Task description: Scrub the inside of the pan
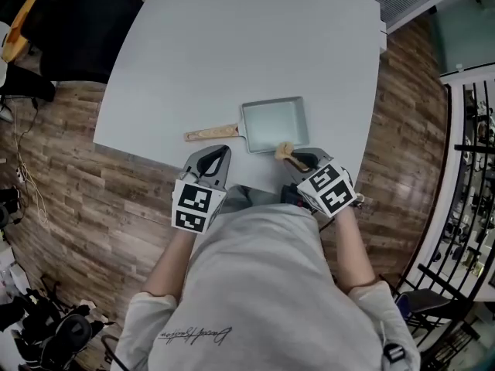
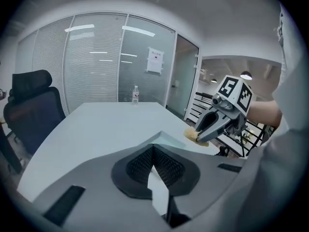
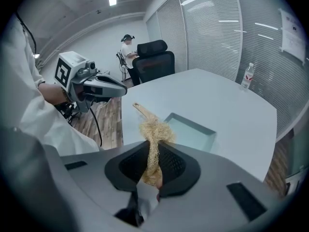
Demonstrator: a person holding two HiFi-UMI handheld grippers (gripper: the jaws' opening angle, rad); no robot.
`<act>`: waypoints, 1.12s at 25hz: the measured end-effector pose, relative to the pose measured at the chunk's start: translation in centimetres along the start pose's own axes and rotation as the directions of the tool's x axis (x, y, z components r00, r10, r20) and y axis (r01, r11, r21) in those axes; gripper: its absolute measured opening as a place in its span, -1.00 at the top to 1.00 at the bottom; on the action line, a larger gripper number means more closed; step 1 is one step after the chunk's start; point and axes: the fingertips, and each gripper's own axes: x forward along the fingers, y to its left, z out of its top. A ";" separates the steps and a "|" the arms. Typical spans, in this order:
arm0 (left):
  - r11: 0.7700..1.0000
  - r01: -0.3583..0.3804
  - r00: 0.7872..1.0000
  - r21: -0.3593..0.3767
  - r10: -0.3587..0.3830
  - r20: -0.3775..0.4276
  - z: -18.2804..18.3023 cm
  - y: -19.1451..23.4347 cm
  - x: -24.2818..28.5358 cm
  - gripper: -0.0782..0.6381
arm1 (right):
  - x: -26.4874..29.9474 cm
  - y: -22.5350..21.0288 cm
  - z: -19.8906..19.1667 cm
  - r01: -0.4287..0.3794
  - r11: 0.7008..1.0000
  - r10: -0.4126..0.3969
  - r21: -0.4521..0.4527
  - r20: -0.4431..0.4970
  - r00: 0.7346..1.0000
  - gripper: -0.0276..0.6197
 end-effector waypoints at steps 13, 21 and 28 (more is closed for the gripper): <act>0.999 -0.026 1.000 0.040 0.026 0.005 1.4 0.4 0.3 0.75 | -0.3 -0.8 1.6 0.012 0.999 -0.014 0.033 0.064 0.998 0.71; 0.999 -0.029 1.000 0.040 0.029 0.012 1.4 0.3 -0.1 0.75 | -0.2 -0.3 1.8 -0.001 1.000 -0.001 0.026 0.070 0.998 0.71; 0.999 -0.020 1.000 0.047 0.020 0.006 1.3 -0.1 -0.1 0.75 | -0.3 -0.1 1.8 -0.004 1.000 0.002 0.018 0.071 0.997 0.71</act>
